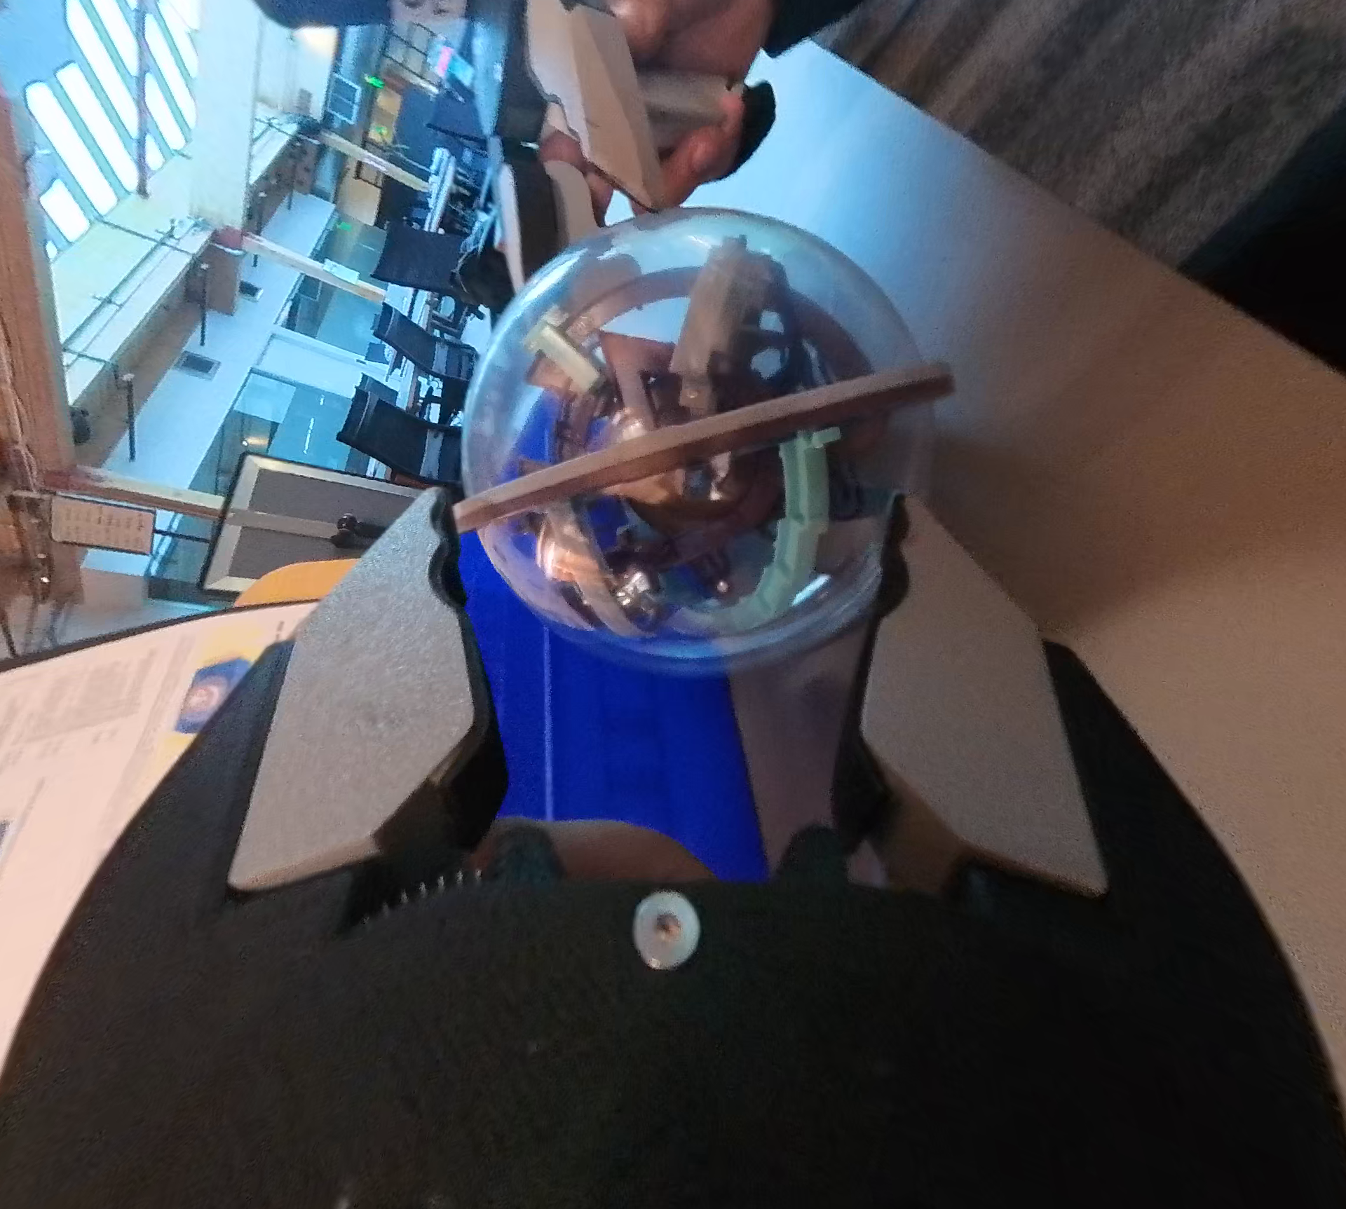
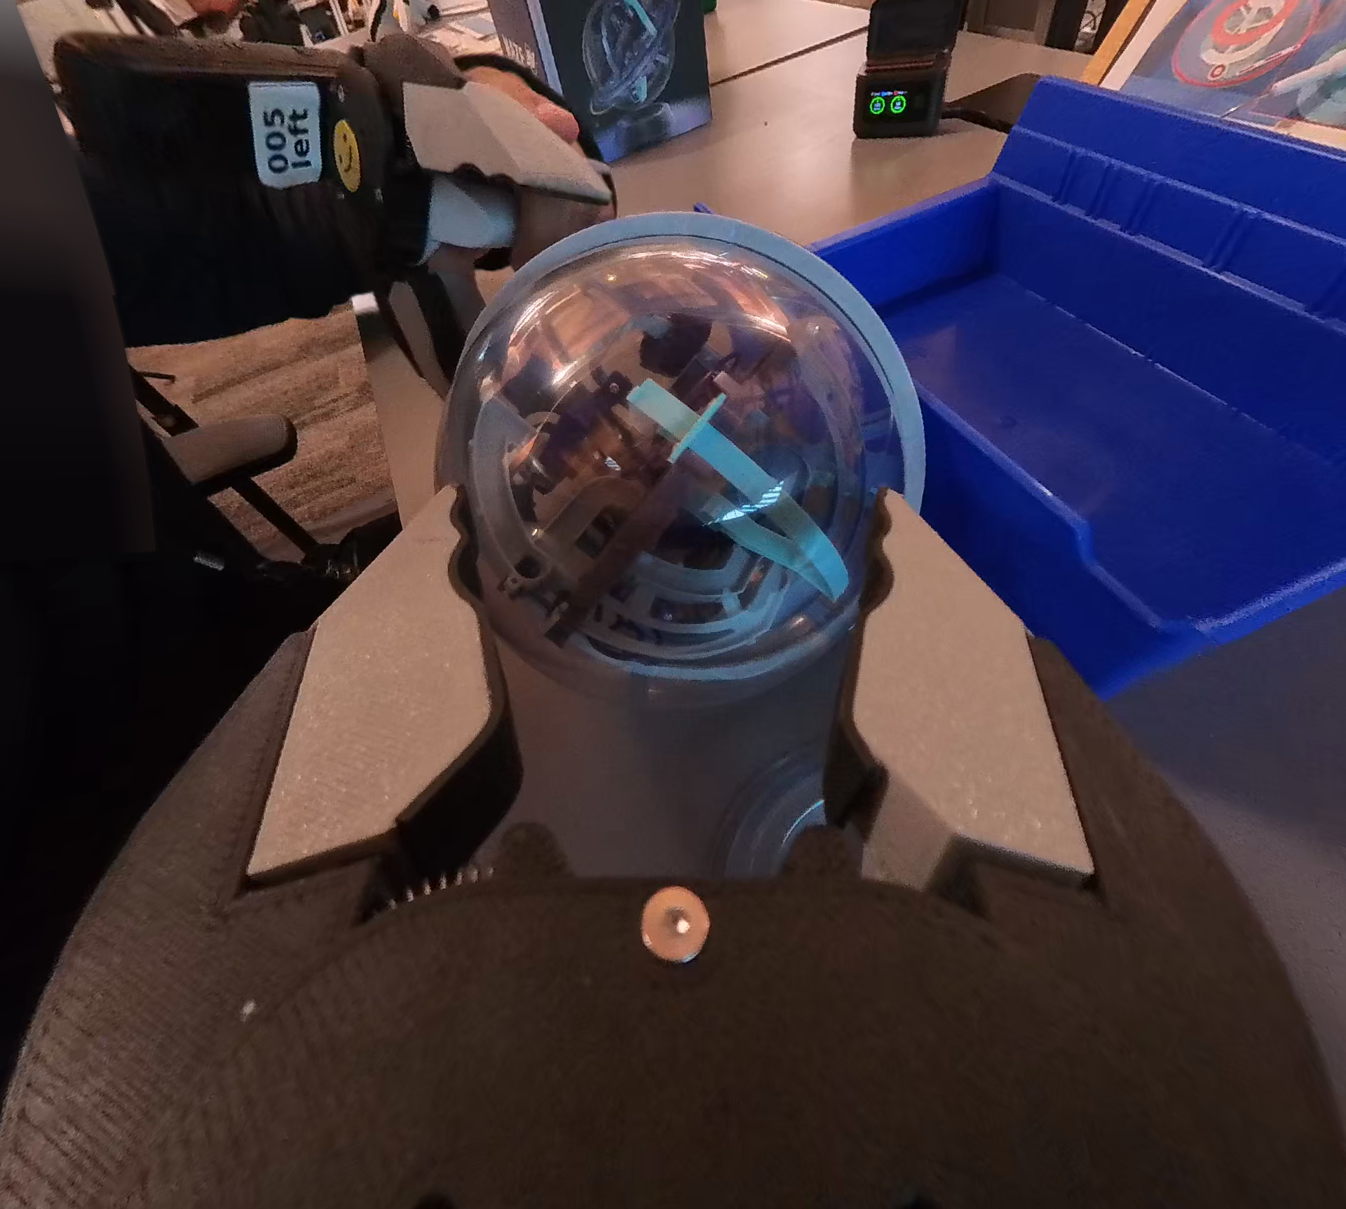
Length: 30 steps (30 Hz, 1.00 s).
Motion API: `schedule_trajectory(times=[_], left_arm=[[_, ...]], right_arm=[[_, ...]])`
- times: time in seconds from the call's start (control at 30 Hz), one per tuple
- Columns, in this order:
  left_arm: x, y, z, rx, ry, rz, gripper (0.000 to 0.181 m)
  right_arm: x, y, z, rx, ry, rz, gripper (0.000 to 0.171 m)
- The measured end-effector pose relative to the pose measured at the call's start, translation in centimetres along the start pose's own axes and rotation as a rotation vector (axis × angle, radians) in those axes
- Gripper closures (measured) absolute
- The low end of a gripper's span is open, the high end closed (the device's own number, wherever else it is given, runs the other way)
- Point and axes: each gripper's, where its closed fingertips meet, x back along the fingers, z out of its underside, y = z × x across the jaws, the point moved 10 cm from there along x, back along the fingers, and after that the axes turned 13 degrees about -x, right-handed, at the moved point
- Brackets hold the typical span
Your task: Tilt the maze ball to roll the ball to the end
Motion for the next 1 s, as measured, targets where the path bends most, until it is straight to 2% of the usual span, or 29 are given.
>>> schedule_trajectory(times=[0.2, 0.4, 0.53, 0.7, 0.77, 0.83, 0.9, 0.97, 1.0], left_arm=[[-1.0, 0.1, 0.2, -0.193, 0.06, 0.106, 0.059], [-1.6, 0.7, 0.0, -0.218, 0.079, 0.162, 0.054], [-2.0, 0.7, -0.1, -0.226, 0.131, 0.154, 0.055], [-2.5, 0.6, 0.1, -0.19, 0.147, 0.149, 0.056], [-2.6, 0.6, 0.0, -0.19, 0.142, 0.151, 0.057], [-2.8, 0.7, 0.0, -0.197, 0.15, 0.152, 0.057], [-2.9, 0.7, -0.2, -0.193, 0.141, 0.152, 0.057], [-3.0, 0.7, -0.4, -0.19, 0.131, 0.151, 0.057], [-3.0, 0.7, -0.5, -0.188, 0.127, 0.15, 0.057]], right_arm=[[-0.5, 0.1, -0.2, 0.016, 0.029, -0.006, 0.062], [-1.7, 0.6, -0.2, 0.102, 0.119, 0.042, 0.043], [-1.6, 1.0, -0.8, 0.119, 0.126, 0.092, 0.038], [-0.5, 3.0, 0.2, 0.121, -0.01, 0.262, 0.042], [-0.9, 4.3, 1.5, 0.18, 0.01, 0.419, 0.032], [-1.0, 6.0, 2.4, 0.281, -0.01, 0.576, 0.037], [-0.7, 7.9, 3.2, 0.412, -0.04, 0.68, 0.052], [-0.8, 9.3, 4.2, 0.487, -0.016, 0.682, 0.065], [-1.2, 9.5, 4.8, 0.489, 0.032, 0.664, 0.059]])
